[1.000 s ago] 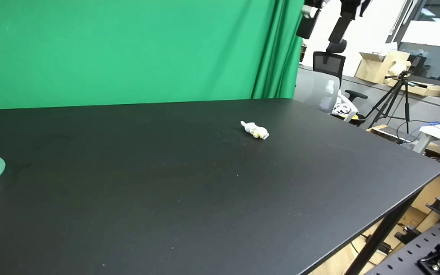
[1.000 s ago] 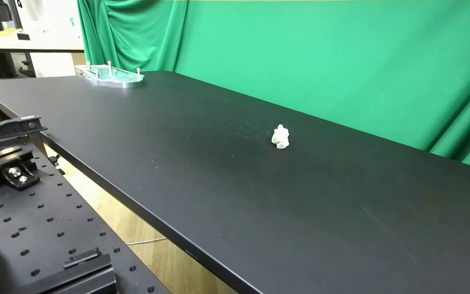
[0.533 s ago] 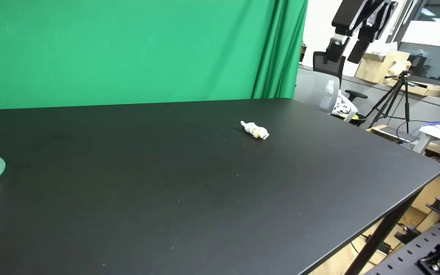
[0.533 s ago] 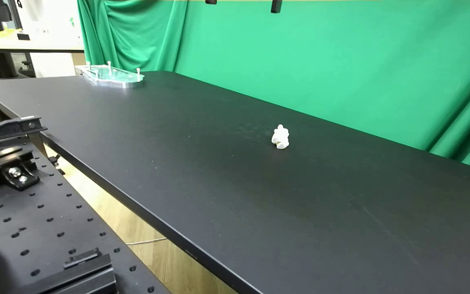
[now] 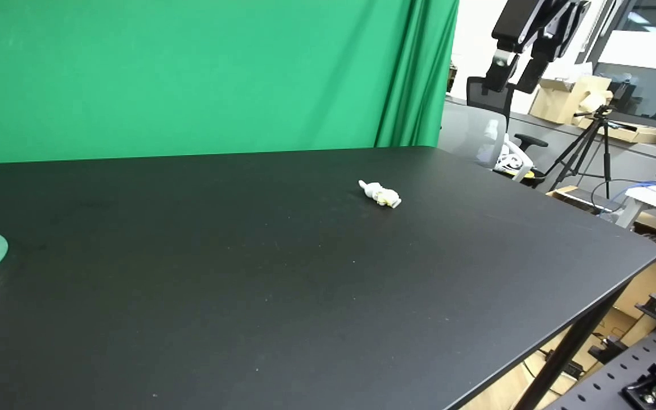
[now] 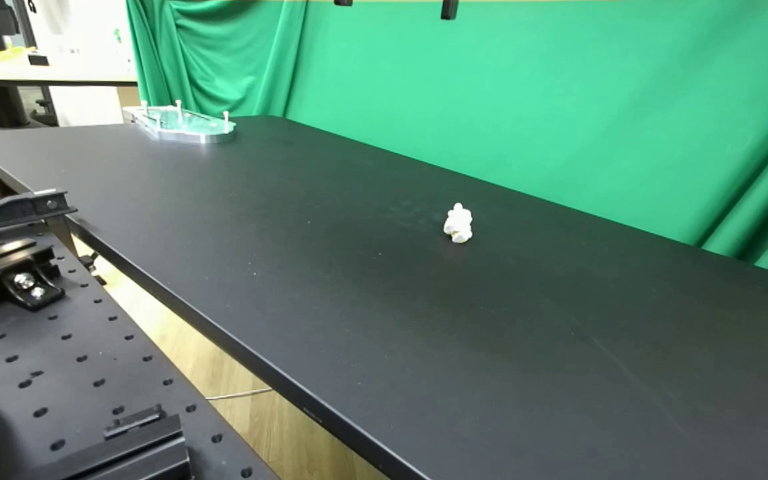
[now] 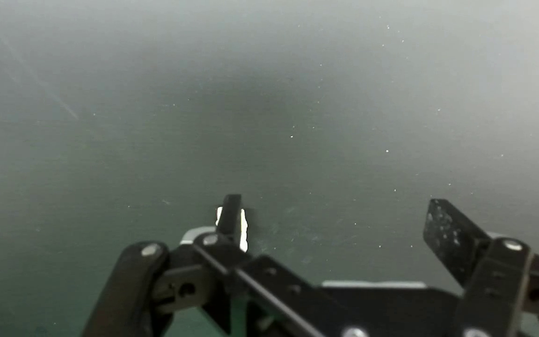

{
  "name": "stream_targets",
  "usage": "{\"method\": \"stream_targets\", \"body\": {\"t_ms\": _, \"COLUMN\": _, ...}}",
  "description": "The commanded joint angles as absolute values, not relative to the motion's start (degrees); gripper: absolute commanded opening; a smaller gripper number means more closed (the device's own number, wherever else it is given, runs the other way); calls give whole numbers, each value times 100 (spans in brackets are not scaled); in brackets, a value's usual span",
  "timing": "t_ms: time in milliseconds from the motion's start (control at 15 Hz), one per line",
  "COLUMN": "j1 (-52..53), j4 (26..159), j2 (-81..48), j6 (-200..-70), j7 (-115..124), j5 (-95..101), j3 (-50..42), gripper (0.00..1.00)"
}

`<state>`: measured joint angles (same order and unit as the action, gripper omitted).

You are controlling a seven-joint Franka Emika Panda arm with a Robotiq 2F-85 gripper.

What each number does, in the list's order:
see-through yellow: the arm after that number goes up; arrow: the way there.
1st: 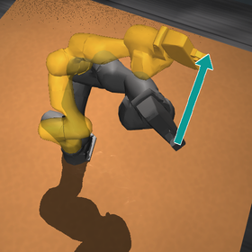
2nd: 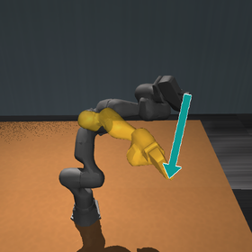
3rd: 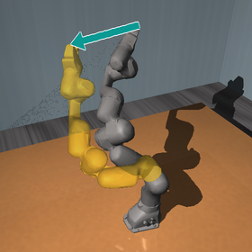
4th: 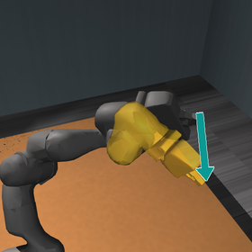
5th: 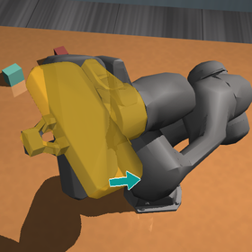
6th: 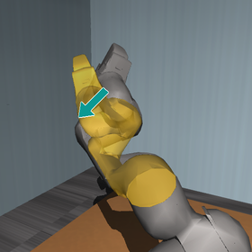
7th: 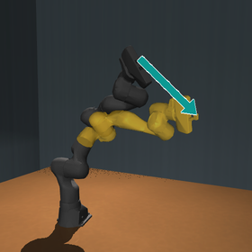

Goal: Move the white object to the left

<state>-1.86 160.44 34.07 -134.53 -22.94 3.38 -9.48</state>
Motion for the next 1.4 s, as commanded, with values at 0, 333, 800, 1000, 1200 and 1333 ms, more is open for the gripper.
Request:
{"method": "stream_targets", "body": {"t_ms": 0, "j1": -398, "j4": 15890, "j2": 3198, "j6": -13625, "j7": -2214, "j5": 357, "j3": -1178, "gripper": 100}}
{"method": "stream_targets", "body": {"t_ms": 333, "j1": -639, "j4": 15125, "j2": 2138, "j6": -13634, "j7": -2644, "j5": 58, "j3": -1984, "gripper": 100}}
{"method": "stream_targets", "body": {"t_ms": 800, "j1": -730, "j4": 13415, "j2": -11, "j6": -13341, "j7": -3248, "j5": -485, "j3": -2072, "gripper": 100}}
{"method": "stream_targets", "body": {"t_ms": 1000, "j1": -875, "j4": 12561, "j2": -834, "j6": -13031, "j7": -3285, "j5": -454, "j3": -1751, "gripper": 100}}
{"method": "stream_targets", "body": {"t_ms": 1200, "j1": -1005, "j4": 11827, "j2": -1483, "j6": -12717, "j7": -3328, "j5": -411, "j3": -1341, "gripper": 100}}
{"method": "stream_targets", "body": {"t_ms": 1333, "j1": -1076, "j4": 11452, "j2": -1815, "j6": -12567, "j7": -3392, "j5": -408, "j3": -1074, "gripper": 100}}
